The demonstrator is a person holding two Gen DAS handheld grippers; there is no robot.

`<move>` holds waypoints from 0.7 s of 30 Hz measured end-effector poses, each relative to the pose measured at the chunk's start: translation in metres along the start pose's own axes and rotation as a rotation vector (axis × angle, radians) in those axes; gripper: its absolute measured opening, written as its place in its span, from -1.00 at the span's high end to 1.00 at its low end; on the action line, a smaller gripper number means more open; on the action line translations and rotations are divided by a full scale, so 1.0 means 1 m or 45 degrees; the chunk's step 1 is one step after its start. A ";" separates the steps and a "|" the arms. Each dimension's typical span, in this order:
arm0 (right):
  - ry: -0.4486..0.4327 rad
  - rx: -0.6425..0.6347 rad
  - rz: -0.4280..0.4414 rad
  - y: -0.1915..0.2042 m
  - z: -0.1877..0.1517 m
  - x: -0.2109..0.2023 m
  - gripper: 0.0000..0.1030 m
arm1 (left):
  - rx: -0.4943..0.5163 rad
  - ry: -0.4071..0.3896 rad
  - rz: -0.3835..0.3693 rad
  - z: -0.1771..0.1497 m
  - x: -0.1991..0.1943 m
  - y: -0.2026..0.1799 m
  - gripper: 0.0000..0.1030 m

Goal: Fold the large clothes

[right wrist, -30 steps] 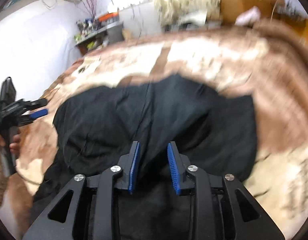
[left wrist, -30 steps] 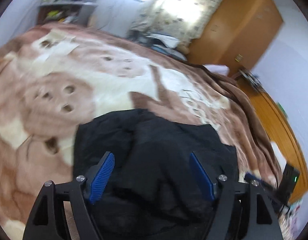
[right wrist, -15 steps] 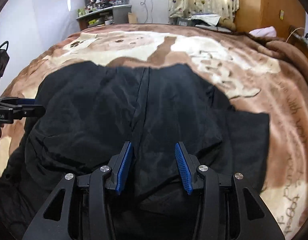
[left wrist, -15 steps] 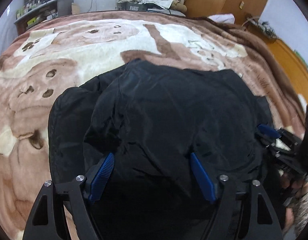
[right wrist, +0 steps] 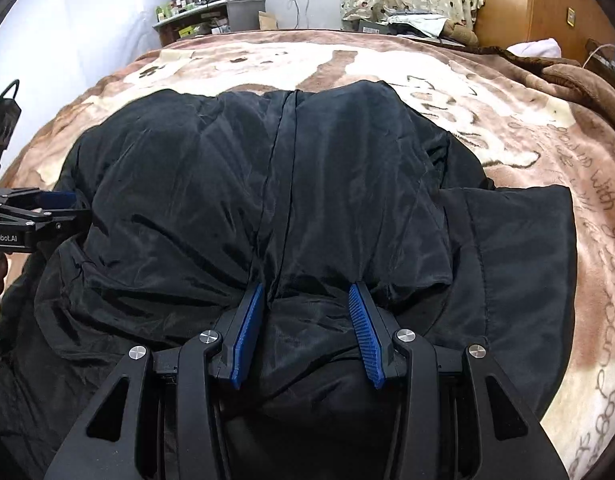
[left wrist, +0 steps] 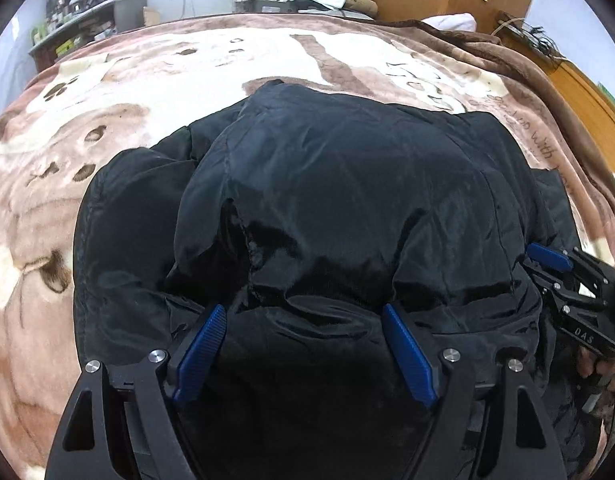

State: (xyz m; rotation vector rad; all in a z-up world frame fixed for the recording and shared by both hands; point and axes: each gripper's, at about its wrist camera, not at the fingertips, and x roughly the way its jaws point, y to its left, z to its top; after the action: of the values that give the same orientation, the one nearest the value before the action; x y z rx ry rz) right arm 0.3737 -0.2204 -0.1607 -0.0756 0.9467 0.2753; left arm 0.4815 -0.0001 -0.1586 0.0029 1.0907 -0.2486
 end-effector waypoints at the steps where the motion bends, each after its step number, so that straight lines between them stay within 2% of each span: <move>1: 0.004 0.009 0.001 -0.001 0.000 0.001 0.13 | -0.003 -0.005 0.007 0.000 0.000 -0.001 -0.57; 7: 0.014 0.036 -0.040 0.002 0.002 0.001 0.13 | -0.039 -0.025 0.057 -0.003 -0.002 -0.005 -0.58; 17: 0.048 0.081 -0.088 0.008 0.011 -0.006 0.13 | -0.112 -0.017 0.082 -0.002 -0.004 -0.005 -0.61; 21: -0.030 0.078 -0.145 0.015 0.012 -0.017 0.12 | -0.114 -0.027 0.084 -0.002 -0.003 -0.005 -0.63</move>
State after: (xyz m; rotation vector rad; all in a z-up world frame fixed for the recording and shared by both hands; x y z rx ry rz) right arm 0.3699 -0.2066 -0.1387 -0.0698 0.9234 0.1413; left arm 0.4775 -0.0040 -0.1567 -0.0435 1.0782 -0.1403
